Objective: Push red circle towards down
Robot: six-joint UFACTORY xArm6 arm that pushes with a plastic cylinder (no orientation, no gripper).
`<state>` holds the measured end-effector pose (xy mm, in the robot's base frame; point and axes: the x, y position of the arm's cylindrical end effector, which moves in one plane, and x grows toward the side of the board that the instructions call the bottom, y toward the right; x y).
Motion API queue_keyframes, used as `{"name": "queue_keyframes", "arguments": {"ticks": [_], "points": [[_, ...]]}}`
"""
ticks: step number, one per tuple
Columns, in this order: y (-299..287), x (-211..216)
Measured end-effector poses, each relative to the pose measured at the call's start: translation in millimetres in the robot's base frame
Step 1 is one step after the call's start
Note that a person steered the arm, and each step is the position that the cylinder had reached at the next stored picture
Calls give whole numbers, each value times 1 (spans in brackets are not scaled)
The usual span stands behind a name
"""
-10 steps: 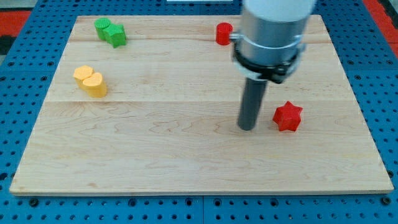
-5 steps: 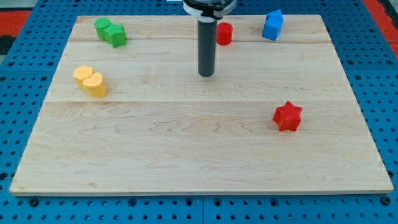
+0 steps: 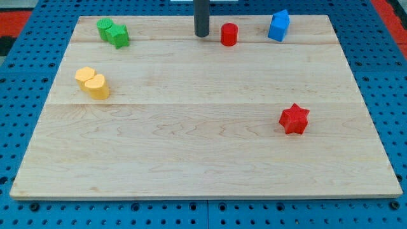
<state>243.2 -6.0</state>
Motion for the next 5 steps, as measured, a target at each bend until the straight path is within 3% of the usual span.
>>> {"name": "queue_keyframes", "arguments": {"ticks": [1, 2, 5], "points": [[2, -33], [34, -38], [62, 3]]}}
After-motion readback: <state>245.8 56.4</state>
